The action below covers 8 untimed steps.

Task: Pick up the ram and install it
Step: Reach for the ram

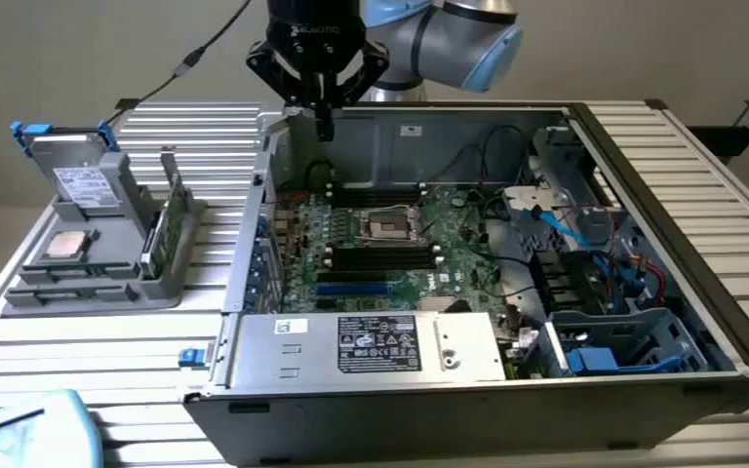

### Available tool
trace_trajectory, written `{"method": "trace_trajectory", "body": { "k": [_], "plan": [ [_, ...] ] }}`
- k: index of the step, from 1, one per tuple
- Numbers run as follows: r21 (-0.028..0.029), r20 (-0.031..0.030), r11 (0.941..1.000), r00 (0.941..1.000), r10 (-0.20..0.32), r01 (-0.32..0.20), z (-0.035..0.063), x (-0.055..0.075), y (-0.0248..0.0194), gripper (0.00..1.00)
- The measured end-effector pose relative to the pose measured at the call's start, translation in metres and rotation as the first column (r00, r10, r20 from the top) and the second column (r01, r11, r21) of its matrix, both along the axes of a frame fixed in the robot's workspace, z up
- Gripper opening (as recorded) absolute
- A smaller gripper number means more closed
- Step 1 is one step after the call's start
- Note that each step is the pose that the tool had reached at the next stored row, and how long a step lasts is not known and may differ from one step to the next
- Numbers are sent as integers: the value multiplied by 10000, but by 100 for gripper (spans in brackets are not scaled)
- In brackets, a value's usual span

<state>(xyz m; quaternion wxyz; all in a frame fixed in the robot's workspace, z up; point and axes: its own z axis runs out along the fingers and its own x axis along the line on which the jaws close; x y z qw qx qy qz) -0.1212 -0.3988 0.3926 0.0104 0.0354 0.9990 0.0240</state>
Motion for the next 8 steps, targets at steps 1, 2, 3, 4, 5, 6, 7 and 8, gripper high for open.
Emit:
{"method": "trace_trajectory", "body": {
  "k": [1,2,3,4,5,6,7,8],
  "plan": [
    [0,0,10000,10000,0,0,0,0,0,10],
    [0,0,10000,10000,0,0,0,0,0,10],
    [0,0,10000,10000,0,0,0,0,0,10],
    [0,0,10000,10000,0,0,0,0,0,10],
    [0,0,10000,10000,0,0,0,0,0,10],
    [0,0,10000,10000,0,0,0,0,0,10],
    [0,0,10000,10000,0,0,0,0,0,10],
    [0,0,10000,10000,0,0,0,0,0,10]
  ]
}}
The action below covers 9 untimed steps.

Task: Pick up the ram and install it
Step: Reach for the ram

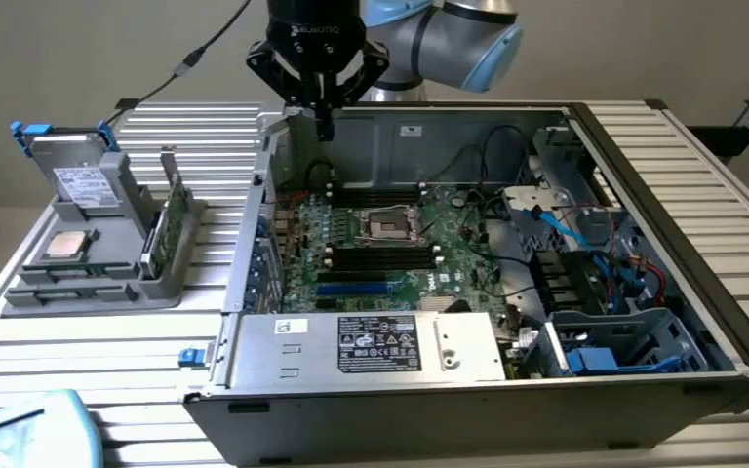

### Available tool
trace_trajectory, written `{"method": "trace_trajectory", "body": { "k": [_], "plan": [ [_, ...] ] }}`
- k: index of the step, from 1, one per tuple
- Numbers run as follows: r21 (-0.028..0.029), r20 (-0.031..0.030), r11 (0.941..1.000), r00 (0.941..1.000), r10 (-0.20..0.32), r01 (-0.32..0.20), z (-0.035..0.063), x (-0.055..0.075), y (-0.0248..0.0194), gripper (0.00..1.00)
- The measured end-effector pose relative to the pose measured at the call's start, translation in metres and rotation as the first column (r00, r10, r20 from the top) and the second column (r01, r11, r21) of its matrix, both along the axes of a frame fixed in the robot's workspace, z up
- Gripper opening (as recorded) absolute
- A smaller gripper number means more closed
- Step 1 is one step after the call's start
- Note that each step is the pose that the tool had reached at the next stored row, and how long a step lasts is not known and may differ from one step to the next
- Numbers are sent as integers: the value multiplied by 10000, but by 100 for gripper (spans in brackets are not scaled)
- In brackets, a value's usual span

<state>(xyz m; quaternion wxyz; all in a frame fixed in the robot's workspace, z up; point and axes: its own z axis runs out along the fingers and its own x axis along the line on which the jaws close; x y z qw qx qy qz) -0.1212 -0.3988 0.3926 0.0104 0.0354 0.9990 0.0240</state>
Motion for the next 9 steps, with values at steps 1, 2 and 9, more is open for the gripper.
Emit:
{"method": "trace_trajectory", "body": {
  "k": [1,2,9],
  "plan": [
    [0,0,10000,10000,0,0,0,0,0,10],
    [0,0,10000,10000,0,0,0,0,0,10],
    [0,-28,10000,10000,0,0,-1,-187,0,10]
  ]
}}
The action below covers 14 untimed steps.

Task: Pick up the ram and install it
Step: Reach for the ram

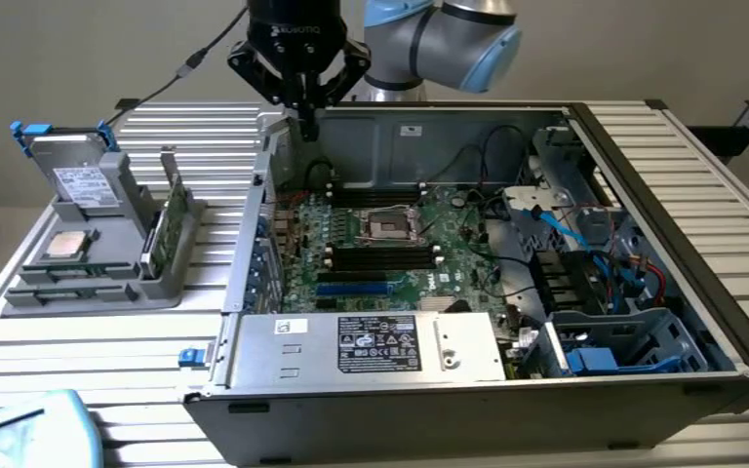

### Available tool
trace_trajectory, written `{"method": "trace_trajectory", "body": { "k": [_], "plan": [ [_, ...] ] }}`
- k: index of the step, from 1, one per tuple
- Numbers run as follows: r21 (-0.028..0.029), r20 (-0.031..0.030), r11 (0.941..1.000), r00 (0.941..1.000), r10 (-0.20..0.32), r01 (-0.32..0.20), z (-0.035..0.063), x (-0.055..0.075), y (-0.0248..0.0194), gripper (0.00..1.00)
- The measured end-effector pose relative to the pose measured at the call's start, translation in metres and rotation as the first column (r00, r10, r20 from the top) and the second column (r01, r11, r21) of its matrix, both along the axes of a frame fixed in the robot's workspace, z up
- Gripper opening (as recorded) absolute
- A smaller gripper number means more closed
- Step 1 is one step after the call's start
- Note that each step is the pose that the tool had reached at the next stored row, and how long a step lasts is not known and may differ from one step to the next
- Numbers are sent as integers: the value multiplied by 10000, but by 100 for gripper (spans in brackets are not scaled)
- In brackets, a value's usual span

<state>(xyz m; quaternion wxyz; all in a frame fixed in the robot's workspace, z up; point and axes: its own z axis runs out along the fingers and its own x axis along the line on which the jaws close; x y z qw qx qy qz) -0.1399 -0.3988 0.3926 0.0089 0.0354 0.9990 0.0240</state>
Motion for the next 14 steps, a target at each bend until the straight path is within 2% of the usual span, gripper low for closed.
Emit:
{"method": "trace_trajectory", "body": {
  "k": [14],
  "plan": [
    [0,-4,10000,10000,0,0,-15,-637,0,10]
  ]
}}
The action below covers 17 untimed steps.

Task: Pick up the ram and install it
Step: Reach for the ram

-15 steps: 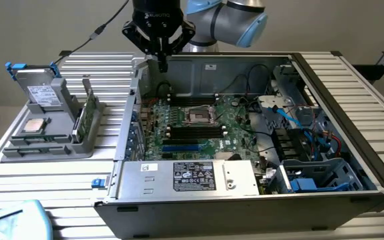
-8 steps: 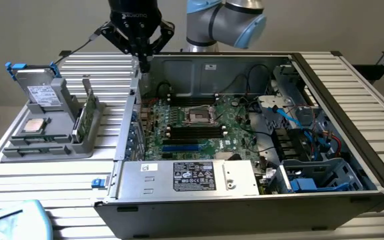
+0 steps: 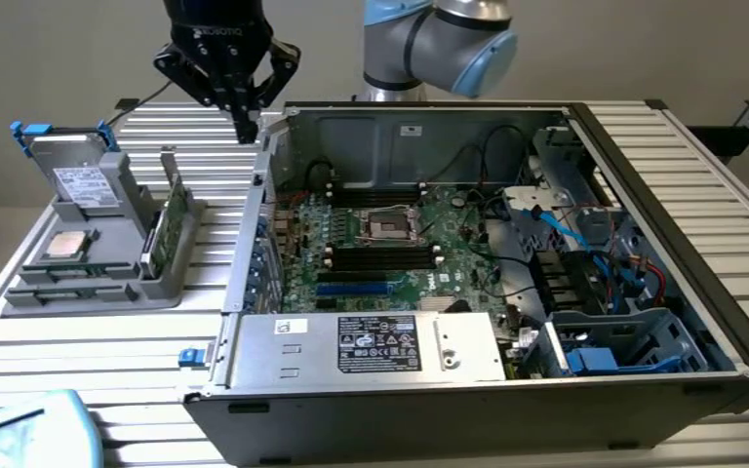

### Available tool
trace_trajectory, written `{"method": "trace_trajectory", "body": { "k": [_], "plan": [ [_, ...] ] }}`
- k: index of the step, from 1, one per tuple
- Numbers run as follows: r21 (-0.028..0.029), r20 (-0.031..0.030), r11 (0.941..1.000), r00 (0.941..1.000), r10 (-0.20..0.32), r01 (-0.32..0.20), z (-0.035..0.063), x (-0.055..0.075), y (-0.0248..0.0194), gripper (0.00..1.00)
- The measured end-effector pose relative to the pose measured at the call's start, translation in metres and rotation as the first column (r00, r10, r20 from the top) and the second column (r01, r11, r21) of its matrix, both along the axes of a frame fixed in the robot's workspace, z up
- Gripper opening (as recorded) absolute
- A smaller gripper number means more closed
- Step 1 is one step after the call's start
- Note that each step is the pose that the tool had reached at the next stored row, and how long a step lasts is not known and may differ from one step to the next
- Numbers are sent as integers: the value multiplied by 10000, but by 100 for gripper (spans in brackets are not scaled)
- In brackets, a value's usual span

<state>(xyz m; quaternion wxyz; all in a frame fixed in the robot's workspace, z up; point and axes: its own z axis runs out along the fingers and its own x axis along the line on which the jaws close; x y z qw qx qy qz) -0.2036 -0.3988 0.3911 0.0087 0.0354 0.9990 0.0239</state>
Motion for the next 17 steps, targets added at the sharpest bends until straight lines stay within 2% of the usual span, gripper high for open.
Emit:
{"method": "trace_trajectory", "body": {
  "k": [17],
  "plan": [
    [8,1,10000,10000,1,-1,-20,-774,0,10]
  ]
}}
